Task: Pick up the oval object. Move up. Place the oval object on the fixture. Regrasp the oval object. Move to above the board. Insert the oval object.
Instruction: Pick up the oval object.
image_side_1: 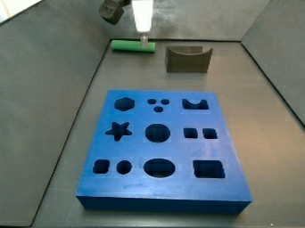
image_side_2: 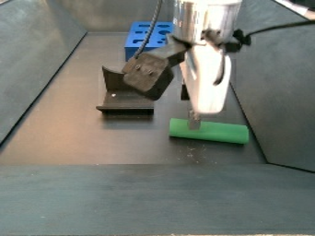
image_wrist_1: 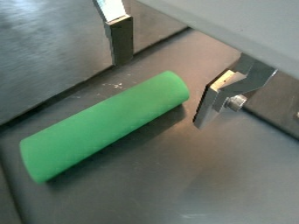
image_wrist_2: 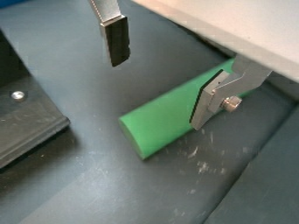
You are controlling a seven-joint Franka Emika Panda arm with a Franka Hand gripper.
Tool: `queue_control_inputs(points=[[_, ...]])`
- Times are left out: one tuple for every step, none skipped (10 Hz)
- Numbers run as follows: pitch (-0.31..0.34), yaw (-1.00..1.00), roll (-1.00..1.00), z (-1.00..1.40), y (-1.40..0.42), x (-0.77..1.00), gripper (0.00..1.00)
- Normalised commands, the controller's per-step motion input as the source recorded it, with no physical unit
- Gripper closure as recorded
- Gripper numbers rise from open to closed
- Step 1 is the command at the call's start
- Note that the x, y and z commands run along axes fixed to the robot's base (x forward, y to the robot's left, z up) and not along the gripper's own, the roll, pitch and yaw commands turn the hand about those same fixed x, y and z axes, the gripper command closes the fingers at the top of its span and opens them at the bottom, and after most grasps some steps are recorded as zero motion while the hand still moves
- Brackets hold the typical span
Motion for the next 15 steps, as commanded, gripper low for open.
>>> queue_control_inputs(points=[[-0.36,-0.55,-0.24,-0.23,0.21,0.08,0.0],[-0.357,-0.45,-0.32,-0.17,0.23,0.05,0.0],[-0.383,-0.43,-0.5,-0.01,0.09,0.0,0.0],[-0.399,-0.39,-0.5,0.0,0.05,0.0,0.0],[-0.309,-0.33,-0.5,-0.05,0.15,0.0,0.0],[-0.229,-0.26,-0.41,-0.28,0.35,-0.04,0.0],[-0.154,-0.16,-0.29,-0.52,0.56,-0.01,0.0],[-0.116,-0.17,-0.2,-0.69,0.62,-0.03,0.0],[-0.056,-0.2,-0.07,-0.94,0.42,0.0,0.0],[0.0,-0.13,0.02,-1.0,0.0,0.26,0.0],[-0.007,-0.1,0.02,-1.0,-0.23,0.33,0.0],[0.0,-0.1,0.01,-1.0,-0.24,0.35,0.0],[0.056,-0.01,-0.2,-0.55,0.04,0.06,0.0],[0.0,0.0,0.0,0.0,0.0,0.0,1.0],[0.0,0.0,0.03,0.0,0.01,0.0,1.0]])
